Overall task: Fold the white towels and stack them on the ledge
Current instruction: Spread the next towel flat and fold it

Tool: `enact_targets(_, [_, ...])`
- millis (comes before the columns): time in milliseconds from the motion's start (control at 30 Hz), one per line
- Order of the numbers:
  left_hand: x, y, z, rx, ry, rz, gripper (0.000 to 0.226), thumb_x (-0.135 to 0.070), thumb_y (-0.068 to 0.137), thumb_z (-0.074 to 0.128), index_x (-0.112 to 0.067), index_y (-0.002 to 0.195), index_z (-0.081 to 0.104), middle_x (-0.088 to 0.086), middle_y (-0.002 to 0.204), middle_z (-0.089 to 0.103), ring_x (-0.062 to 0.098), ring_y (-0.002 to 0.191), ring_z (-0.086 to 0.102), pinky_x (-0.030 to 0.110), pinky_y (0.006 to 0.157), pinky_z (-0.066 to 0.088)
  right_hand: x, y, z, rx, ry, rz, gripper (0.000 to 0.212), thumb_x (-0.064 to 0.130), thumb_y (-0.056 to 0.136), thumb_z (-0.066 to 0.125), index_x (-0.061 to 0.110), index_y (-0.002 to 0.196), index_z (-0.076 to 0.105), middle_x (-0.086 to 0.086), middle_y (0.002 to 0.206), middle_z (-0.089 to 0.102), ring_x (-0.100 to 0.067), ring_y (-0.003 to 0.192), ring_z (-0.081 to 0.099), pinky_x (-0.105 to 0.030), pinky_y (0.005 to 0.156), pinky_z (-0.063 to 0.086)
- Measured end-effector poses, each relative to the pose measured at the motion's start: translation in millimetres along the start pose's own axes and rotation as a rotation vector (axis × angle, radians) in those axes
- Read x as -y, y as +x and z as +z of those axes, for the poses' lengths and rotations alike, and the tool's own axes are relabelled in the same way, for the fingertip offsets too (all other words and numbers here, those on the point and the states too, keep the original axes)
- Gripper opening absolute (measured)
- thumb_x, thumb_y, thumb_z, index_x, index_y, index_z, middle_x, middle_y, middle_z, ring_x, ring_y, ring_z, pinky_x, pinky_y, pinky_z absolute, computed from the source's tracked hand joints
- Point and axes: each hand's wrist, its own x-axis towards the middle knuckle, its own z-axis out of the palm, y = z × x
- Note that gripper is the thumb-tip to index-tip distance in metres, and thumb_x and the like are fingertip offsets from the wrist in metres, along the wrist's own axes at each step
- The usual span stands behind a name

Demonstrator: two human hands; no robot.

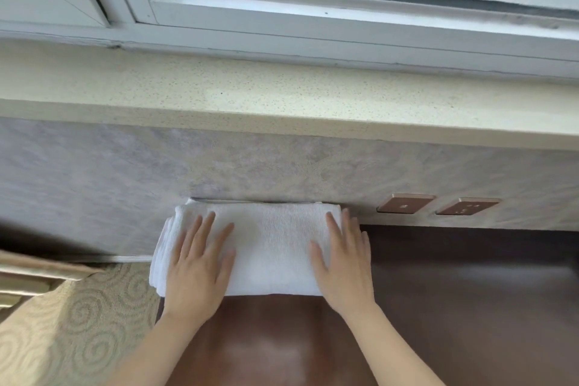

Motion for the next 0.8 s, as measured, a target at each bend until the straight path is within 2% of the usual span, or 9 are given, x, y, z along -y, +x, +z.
enact_targets(100, [2.7,-29.3,14.3,0.111,0.094,0.273,0.073,-0.068,0.094,0.043,-0.029,0.155,0.033,0.002,0.165,0.024,0.024,0.152,0.020,0.049,0.122,0.019,11.4,-27.3,15.3,0.075,-0.181,-0.330,0.080,0.075,0.094,0.028,0.028,0.158,0.023,0.001,0.168,0.013,-0.026,0.155,0.006,-0.052,0.122,0.005])
enact_targets(200, [-0.8,-19.0,22.7,0.145,0.213,0.408,0.083,-0.072,0.090,0.048,-0.026,0.156,0.030,0.004,0.163,0.027,0.030,0.150,0.025,0.055,0.117,0.028,12.6,-21.2,26.7,0.125,-0.281,-0.391,0.088,0.082,0.086,0.035,0.032,0.158,0.023,0.001,0.166,0.019,-0.031,0.153,0.014,-0.056,0.120,0.011])
enact_targets(267, [-1.7,2.2,19.0,0.176,0.247,0.417,0.085,-0.070,0.085,0.055,-0.027,0.155,0.033,0.003,0.161,0.032,0.031,0.149,0.029,0.056,0.116,0.032,10.2,-6.1,23.3,0.156,-0.326,-0.373,0.092,0.085,0.082,0.036,0.033,0.157,0.026,-0.002,0.165,0.023,-0.032,0.152,0.020,-0.059,0.121,0.017])
enact_targets(333, [-0.4,19.2,17.1,0.262,0.267,0.392,0.095,-0.068,0.073,0.070,-0.030,0.153,0.037,0.000,0.159,0.036,0.028,0.148,0.031,0.053,0.117,0.032,7.5,8.7,20.5,0.222,-0.354,-0.359,0.095,0.088,0.078,0.035,0.036,0.156,0.024,-0.002,0.165,0.021,-0.031,0.153,0.017,-0.058,0.121,0.015])
enact_targets(400, [-0.8,30.3,15.6,0.335,0.267,0.354,0.103,-0.069,0.066,0.075,-0.033,0.154,0.035,-0.004,0.160,0.034,0.024,0.149,0.026,0.047,0.120,0.024,8.4,21.6,19.5,0.255,-0.372,-0.342,0.097,0.091,0.074,0.030,0.040,0.156,0.021,0.000,0.167,0.015,-0.029,0.154,0.014,-0.056,0.123,0.009])
enact_targets(533, [-3.5,35.9,17.3,0.341,0.282,0.327,0.107,-0.072,0.073,0.067,-0.037,0.158,0.014,-0.011,0.166,0.012,0.017,0.154,0.003,0.041,0.124,0.002,11.4,25.8,19.6,0.256,-0.371,-0.321,0.099,0.094,0.070,0.021,0.047,0.156,0.007,0.005,0.168,0.000,-0.023,0.155,-0.003,-0.051,0.123,-0.004])
enact_targets(700, [1.2,26.5,16.4,0.368,0.299,0.340,0.112,-0.069,0.076,0.069,-0.039,0.157,-0.003,-0.011,0.166,-0.006,0.016,0.153,-0.010,0.042,0.124,-0.004,9.4,19.8,18.6,0.270,-0.314,-0.334,0.101,0.094,0.068,0.024,0.051,0.153,-0.007,0.006,0.168,-0.010,-0.021,0.154,-0.014,-0.051,0.122,-0.011])
enact_targets(800, [5.8,29.4,9.6,0.407,0.280,0.313,0.113,-0.077,0.074,0.061,-0.048,0.153,-0.014,-0.018,0.163,-0.017,0.009,0.151,-0.019,0.036,0.122,-0.012,2.4,20.3,12.2,0.299,-0.276,-0.316,0.107,0.096,0.067,0.031,0.048,0.154,-0.009,0.009,0.167,-0.013,-0.014,0.152,-0.019,-0.048,0.122,-0.012])
